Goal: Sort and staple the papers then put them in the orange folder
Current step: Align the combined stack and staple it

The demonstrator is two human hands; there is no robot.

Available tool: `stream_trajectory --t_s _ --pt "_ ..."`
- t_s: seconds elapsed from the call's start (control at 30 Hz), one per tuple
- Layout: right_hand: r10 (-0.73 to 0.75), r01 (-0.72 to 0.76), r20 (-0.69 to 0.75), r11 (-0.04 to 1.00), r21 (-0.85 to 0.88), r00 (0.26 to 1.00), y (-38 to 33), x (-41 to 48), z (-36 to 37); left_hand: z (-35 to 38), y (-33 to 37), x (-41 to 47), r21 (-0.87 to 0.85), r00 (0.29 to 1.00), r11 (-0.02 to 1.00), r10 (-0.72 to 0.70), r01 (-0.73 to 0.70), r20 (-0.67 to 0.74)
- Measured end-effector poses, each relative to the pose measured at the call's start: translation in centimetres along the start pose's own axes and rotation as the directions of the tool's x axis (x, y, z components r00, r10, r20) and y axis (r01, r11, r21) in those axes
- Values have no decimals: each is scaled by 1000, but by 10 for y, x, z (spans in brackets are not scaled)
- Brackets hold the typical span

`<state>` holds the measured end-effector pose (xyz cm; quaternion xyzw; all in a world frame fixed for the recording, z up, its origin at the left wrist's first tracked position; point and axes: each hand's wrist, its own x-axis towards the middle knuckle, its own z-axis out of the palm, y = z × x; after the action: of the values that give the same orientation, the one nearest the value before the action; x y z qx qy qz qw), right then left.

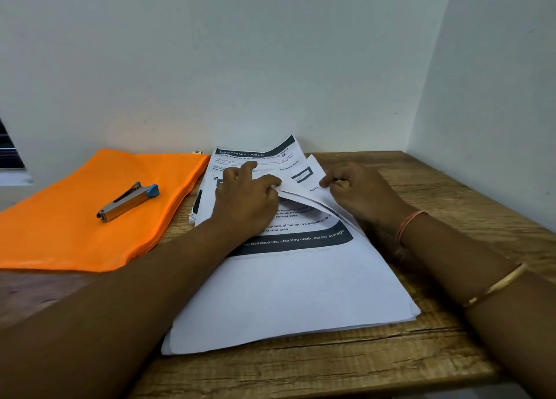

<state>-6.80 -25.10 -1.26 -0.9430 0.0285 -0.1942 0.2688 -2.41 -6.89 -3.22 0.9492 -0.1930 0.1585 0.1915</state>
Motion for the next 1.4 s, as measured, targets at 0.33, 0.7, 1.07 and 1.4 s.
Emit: stream_trajectory --t_s 0.33,0.7,1.07,1.4 --pt "-38 39 -12 999 29 999 3 -2 0 2 0 0 -3 999 1000 -2 2 34" --pt "-67 68 -11 997 47 998 0 -3 -1 1 1 -1 -1 997 1000 -7 7 73" --pt "-102 92 58 984 154 993 0 -3 1 -2 2 -3 1 996 1000 -5 5 88" --pt "-100 84 53 968 236 994 0 -2 2 -2 2 -3 2 996 1000 -6 6 94"
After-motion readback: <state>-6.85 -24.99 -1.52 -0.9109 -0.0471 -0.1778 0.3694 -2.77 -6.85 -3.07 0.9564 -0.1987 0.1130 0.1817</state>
